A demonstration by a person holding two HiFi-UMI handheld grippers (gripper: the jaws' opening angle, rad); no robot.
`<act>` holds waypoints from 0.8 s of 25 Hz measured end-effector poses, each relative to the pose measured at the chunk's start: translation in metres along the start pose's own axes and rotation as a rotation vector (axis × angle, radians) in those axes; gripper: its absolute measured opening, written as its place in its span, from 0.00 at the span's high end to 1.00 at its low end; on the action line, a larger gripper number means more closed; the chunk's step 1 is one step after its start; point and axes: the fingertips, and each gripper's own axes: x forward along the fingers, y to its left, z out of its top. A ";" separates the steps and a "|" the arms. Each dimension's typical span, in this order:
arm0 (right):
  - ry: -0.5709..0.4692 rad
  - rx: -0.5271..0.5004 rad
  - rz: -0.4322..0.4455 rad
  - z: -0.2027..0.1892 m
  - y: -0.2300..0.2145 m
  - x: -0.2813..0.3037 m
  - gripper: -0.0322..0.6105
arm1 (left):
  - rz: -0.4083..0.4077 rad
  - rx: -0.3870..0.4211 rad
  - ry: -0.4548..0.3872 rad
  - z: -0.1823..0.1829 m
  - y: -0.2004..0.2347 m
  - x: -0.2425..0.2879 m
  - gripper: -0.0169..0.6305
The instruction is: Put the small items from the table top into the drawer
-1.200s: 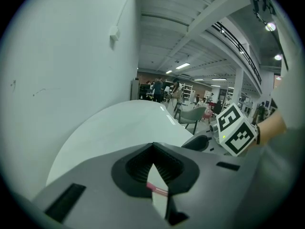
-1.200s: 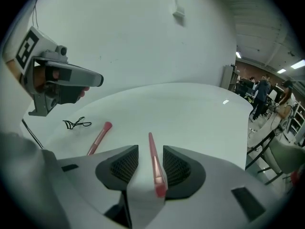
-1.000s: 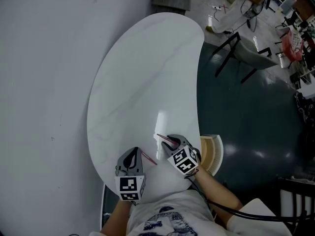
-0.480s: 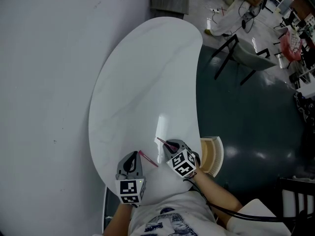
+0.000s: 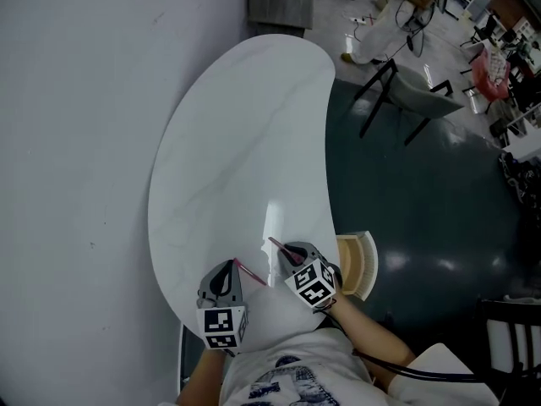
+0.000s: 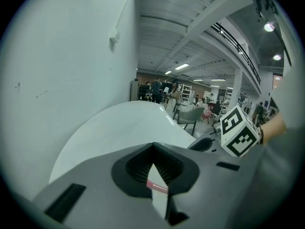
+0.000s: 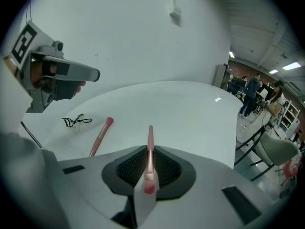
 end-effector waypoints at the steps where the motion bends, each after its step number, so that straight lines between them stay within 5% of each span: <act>1: -0.004 0.005 -0.007 -0.001 -0.001 -0.005 0.85 | -0.005 0.003 -0.003 0.001 -0.003 0.000 0.94; 11: -0.046 0.101 -0.072 -0.029 -0.020 -0.061 0.85 | -0.049 0.052 -0.013 0.004 -0.054 0.000 0.94; 20: -0.098 0.182 -0.098 -0.083 -0.054 -0.134 0.85 | -0.052 0.105 0.004 -0.005 -0.141 -0.001 0.94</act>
